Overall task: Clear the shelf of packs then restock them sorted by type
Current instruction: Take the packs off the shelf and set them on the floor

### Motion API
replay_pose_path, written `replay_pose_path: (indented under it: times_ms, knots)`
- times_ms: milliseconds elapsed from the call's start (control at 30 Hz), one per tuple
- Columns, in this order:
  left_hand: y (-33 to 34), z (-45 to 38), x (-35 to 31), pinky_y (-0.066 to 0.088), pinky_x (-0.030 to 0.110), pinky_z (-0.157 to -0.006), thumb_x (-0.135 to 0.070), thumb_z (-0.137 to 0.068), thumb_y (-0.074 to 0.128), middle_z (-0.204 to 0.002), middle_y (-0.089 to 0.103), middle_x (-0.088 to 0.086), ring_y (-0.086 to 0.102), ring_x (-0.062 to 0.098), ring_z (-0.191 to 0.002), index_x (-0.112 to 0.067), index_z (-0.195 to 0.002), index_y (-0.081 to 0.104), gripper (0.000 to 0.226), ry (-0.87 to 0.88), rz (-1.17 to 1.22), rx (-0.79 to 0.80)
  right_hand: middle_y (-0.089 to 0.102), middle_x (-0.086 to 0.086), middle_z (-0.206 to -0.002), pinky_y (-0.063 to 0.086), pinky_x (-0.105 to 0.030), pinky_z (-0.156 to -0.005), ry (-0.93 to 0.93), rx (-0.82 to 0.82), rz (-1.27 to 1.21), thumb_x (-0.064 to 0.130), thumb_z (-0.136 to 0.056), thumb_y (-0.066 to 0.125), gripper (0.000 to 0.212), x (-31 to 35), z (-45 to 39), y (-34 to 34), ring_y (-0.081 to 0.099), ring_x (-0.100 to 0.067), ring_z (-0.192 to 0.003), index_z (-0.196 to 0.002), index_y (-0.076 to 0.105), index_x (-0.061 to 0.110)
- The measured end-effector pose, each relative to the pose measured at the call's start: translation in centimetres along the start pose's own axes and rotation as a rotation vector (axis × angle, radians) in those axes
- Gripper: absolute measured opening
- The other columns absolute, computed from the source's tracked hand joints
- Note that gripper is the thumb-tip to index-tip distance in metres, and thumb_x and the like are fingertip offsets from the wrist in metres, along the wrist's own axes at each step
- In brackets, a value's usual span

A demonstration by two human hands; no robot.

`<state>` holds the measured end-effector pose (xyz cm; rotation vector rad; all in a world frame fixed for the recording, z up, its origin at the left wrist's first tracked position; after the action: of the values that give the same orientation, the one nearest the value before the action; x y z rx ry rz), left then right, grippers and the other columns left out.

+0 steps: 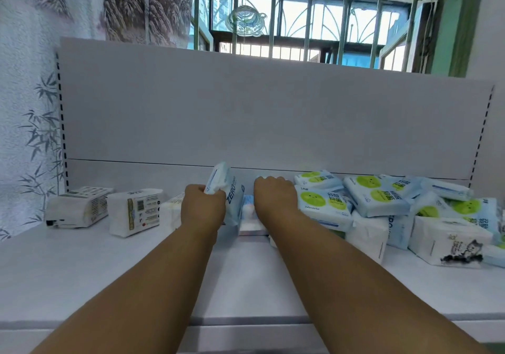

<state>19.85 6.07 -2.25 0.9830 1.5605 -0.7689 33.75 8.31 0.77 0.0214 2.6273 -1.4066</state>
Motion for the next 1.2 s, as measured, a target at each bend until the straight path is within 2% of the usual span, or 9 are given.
replay_pose_path:
  times_ms: [167, 333, 500, 567, 767, 833, 967, 1100, 1200]
  knots:
    - [-0.7, 0.2, 0.0, 0.055, 0.029, -0.052, -0.016, -0.089, 0.059, -0.108, 0.064, 0.010, 0.066, 0.028, -0.091, -0.015, -0.117, 0.050, 0.029, -0.003, 0.093, -0.008, 0.062, -0.008, -0.102, 0.035, -0.034, -0.070, 0.045, -0.172, -0.226, 0.000, -0.087, 0.048, 0.025, 0.1, 0.4, -2.2, 0.059, -0.029, -0.094, -0.109, 0.052, 0.012]
    - [-2.9, 1.5, -1.4, 0.049, 0.025, -0.055, -0.018, -0.091, 0.058, -0.102, 0.060, 0.004, 0.060, 0.014, -0.080, -0.022, -0.115, 0.047, 0.027, 0.007, 0.183, -0.056, 0.051, 0.001, -0.075, 0.032, -0.031, -0.056, 0.258, -0.393, -0.879, 0.016, -0.100, 0.043, 0.009, 2.2, 3.2, -4.9, 0.048, -0.019, -0.067, -0.092, 0.042, 0.016]
    - [-6.8, 3.5, -2.2, 0.057, 0.033, -0.067, -0.019, -0.089, 0.058, -0.111, 0.062, 0.003, 0.064, 0.016, -0.086, -0.028, -0.117, 0.045, 0.032, 0.045, 0.200, -0.090, 0.061, 0.008, -0.099, 0.043, -0.006, -0.062, 0.248, -0.375, -1.278, 0.016, -0.097, 0.053, 0.009, 6.5, 7.8, -6.8, 0.055, -0.006, -0.085, -0.089, 0.050, 0.014]
    - [-8.7, 5.0, -2.4, 0.057, 0.031, -0.068, -0.022, -0.092, 0.062, -0.114, 0.060, 0.001, 0.063, 0.015, -0.090, -0.025, -0.123, 0.046, 0.035, 0.114, 0.180, -0.071, 0.062, 0.007, -0.108, 0.047, -0.008, -0.069, 0.229, -0.314, -1.364, 0.017, -0.096, 0.053, 0.008, 8.4, 9.7, -7.2, 0.057, -0.005, -0.094, -0.094, 0.056, 0.010]
    - [-16.7, 10.5, -1.9, 0.060, 0.038, -0.081, -0.018, -0.091, 0.064, -0.114, 0.061, 0.001, 0.066, 0.017, -0.098, -0.027, -0.117, 0.046, 0.033, 0.118, 0.218, -0.083, 0.057, 0.000, -0.116, 0.041, 0.001, -0.057, 0.219, -0.264, -1.437, 0.026, -0.097, 0.056, 0.016, 13.2, 13.8, -10.0, 0.055, -0.005, -0.094, -0.108, 0.062, 0.017]
    - [-20.0, 13.0, -2.1, 0.060, 0.037, -0.082, -0.020, -0.090, 0.067, -0.118, 0.061, 0.002, 0.066, 0.018, -0.101, -0.026, -0.122, 0.048, 0.038, 0.168, 0.177, -0.135, 0.052, 0.000, -0.118, 0.046, -0.004, -0.063, 0.154, -0.200, -1.488, 0.032, -0.093, 0.061, 0.018, 15.6, 15.2, -10.5, 0.054, -0.007, -0.096, -0.106, 0.062, 0.019]
    - [-27.6, 19.0, -0.6, 0.059, 0.038, -0.086, -0.022, -0.090, 0.066, -0.118, 0.062, -0.001, 0.066, 0.017, -0.101, -0.026, -0.136, 0.046, 0.050, 0.132, 0.107, -0.320, 0.057, 0.000, -0.116, 0.056, -0.039, -0.087, 0.014, 0.046, -1.667, 0.049, -0.078, 0.068, 0.033, 21.7, 20.4, -10.7, 0.058, -0.016, -0.103, -0.104, 0.054, 0.033]
    - [-34.6, 28.2, 2.6, 0.059, 0.042, -0.085, -0.024, -0.090, 0.065, -0.119, 0.065, 0.001, 0.067, 0.019, -0.100, -0.027, -0.133, 0.051, 0.045, 0.018, -0.038, -0.543, 0.055, 0.002, -0.123, 0.058, -0.044, -0.086, -0.100, 0.482, -1.812, 0.059, -0.060, 0.075, 0.080, 27.4, 28.9, -10.7, 0.062, -0.020, -0.105, -0.127, 0.040, 0.034]
    - [-39.2, 36.3, 4.8, 0.059, 0.025, -0.071, -0.022, -0.091, 0.063, -0.109, 0.066, -0.005, 0.066, 0.012, -0.091, -0.025, -0.125, 0.054, 0.036, -0.051, -0.062, -0.677, 0.058, -0.003, -0.124, 0.059, -0.047, -0.084, -0.131, 0.814, -1.956, 0.049, -0.059, 0.083, 0.088, 31.7, 36.7, -10.9, 0.066, -0.023, -0.103, -0.133, 0.040, 0.029]
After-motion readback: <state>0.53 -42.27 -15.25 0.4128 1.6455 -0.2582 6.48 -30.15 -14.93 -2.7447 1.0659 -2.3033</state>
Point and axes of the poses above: each hand's wrist, its own z-axis away from the middle knuckle, its own y-axis out of the palm, x = y × z, the point moved 2 cm from there along -z, towards the middle knuckle
